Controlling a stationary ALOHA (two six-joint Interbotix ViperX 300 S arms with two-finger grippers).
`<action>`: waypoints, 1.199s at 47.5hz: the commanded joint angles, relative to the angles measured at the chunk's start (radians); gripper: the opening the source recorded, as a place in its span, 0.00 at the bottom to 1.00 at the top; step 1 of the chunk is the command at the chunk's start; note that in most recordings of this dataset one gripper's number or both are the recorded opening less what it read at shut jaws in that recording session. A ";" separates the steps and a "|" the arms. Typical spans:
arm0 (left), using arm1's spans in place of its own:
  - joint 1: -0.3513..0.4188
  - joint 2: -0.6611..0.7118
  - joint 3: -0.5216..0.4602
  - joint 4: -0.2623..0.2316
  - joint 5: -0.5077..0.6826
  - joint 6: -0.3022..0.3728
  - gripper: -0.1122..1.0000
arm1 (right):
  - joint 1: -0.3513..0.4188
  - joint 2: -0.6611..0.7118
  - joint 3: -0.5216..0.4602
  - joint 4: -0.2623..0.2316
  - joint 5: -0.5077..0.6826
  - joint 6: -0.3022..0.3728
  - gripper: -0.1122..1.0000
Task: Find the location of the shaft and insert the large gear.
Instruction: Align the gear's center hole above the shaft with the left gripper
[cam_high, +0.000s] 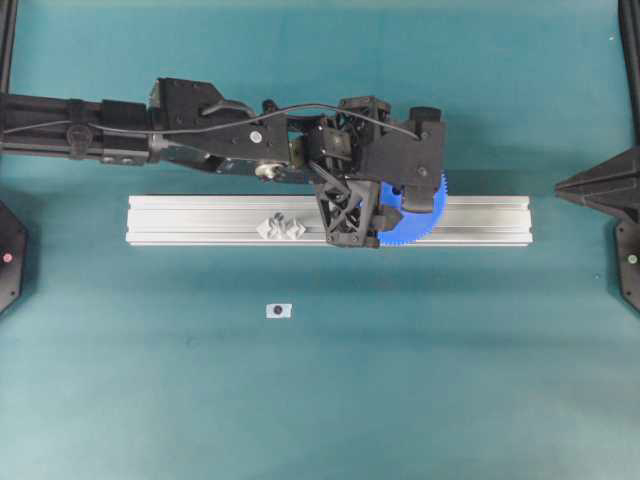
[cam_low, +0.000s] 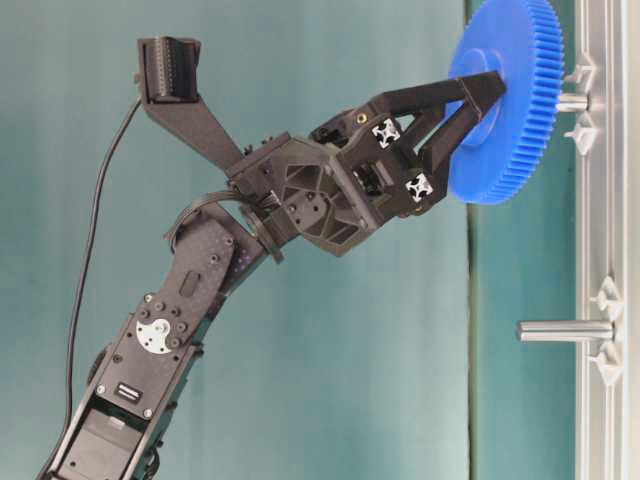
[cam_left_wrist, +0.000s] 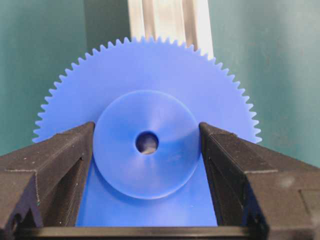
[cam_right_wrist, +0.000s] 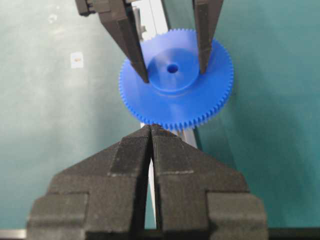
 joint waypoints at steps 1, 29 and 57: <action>0.014 -0.018 -0.025 0.003 0.008 -0.002 0.75 | -0.003 0.008 -0.009 0.002 -0.008 0.008 0.17; 0.014 -0.023 -0.061 0.003 0.029 -0.002 0.82 | -0.003 0.008 -0.008 0.002 -0.011 0.008 0.17; -0.015 -0.012 -0.025 0.003 0.043 -0.044 0.82 | -0.003 0.008 0.005 0.003 -0.032 0.008 0.17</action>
